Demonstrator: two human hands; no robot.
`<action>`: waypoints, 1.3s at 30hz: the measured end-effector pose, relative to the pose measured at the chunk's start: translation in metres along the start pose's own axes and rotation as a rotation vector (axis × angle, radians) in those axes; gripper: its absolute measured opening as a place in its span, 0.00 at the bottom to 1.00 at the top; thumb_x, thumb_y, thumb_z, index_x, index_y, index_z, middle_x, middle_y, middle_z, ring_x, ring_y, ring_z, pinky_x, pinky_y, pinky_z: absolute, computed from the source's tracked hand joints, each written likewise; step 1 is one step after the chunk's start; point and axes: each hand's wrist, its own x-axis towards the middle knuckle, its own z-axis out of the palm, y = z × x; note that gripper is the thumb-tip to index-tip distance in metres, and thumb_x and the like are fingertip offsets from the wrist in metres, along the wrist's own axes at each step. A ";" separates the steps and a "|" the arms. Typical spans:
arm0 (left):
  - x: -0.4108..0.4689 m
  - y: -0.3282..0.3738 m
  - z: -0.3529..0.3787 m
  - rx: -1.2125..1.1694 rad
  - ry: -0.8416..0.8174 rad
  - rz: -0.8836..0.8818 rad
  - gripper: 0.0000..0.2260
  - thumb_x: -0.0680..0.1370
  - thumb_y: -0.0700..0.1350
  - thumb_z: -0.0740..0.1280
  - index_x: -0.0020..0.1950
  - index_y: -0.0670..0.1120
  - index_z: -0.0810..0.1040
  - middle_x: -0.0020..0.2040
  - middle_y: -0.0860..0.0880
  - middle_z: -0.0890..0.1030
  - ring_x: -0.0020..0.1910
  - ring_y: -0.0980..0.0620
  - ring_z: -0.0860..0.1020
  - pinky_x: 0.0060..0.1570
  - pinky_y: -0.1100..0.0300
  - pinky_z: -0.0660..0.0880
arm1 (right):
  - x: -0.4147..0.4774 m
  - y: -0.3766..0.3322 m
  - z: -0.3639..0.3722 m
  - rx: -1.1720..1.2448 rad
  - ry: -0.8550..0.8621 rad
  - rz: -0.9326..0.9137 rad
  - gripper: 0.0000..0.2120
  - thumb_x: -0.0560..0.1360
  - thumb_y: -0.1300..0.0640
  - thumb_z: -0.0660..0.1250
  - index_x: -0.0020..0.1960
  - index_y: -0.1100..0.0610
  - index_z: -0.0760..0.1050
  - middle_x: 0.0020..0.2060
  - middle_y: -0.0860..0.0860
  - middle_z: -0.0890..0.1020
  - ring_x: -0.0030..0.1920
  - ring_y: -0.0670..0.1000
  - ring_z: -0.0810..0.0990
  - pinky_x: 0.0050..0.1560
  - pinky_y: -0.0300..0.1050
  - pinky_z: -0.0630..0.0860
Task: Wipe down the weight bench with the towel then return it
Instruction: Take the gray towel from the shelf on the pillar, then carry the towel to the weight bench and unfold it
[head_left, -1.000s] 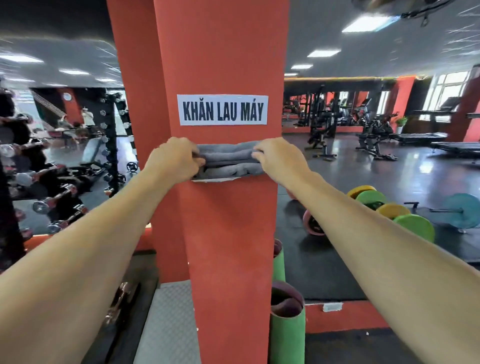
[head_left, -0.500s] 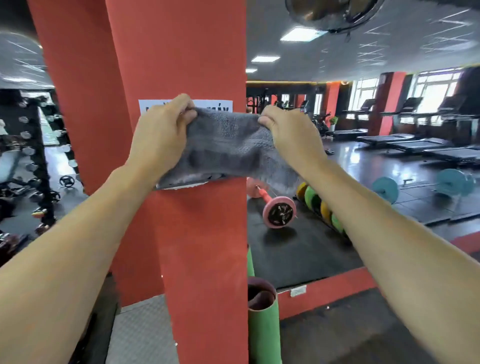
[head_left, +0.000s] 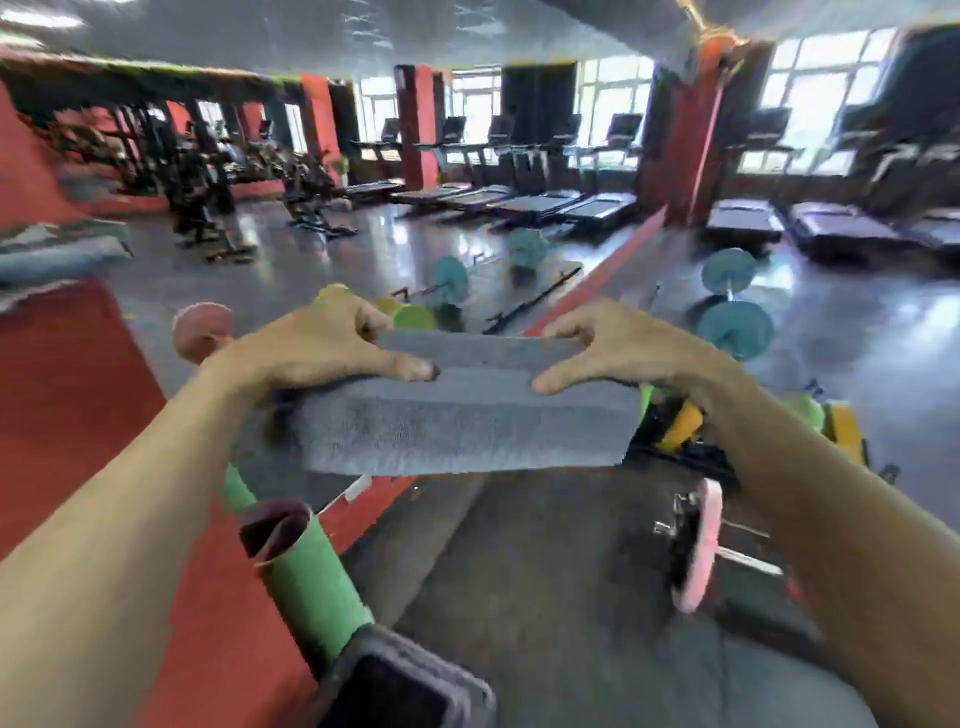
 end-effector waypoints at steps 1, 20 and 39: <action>0.010 0.012 0.022 0.005 -0.097 0.014 0.38 0.59 0.68 0.80 0.50 0.35 0.83 0.39 0.35 0.80 0.38 0.48 0.79 0.42 0.54 0.72 | -0.028 0.022 -0.007 0.007 0.012 0.045 0.08 0.69 0.51 0.81 0.44 0.53 0.86 0.35 0.41 0.87 0.34 0.39 0.84 0.34 0.31 0.75; 0.029 0.524 0.518 -0.686 -0.394 0.557 0.18 0.69 0.37 0.80 0.55 0.50 0.83 0.50 0.48 0.84 0.49 0.52 0.80 0.48 0.64 0.78 | -0.714 0.190 -0.175 0.436 1.005 0.704 0.22 0.62 0.70 0.80 0.52 0.51 0.86 0.44 0.56 0.88 0.42 0.52 0.87 0.40 0.44 0.83; -0.221 0.887 0.972 -0.571 -1.408 0.684 0.18 0.71 0.41 0.79 0.55 0.60 0.82 0.51 0.56 0.87 0.49 0.58 0.85 0.41 0.65 0.81 | -1.173 0.228 -0.049 0.607 2.389 1.149 0.31 0.63 0.64 0.83 0.59 0.42 0.80 0.57 0.61 0.85 0.51 0.61 0.88 0.49 0.56 0.85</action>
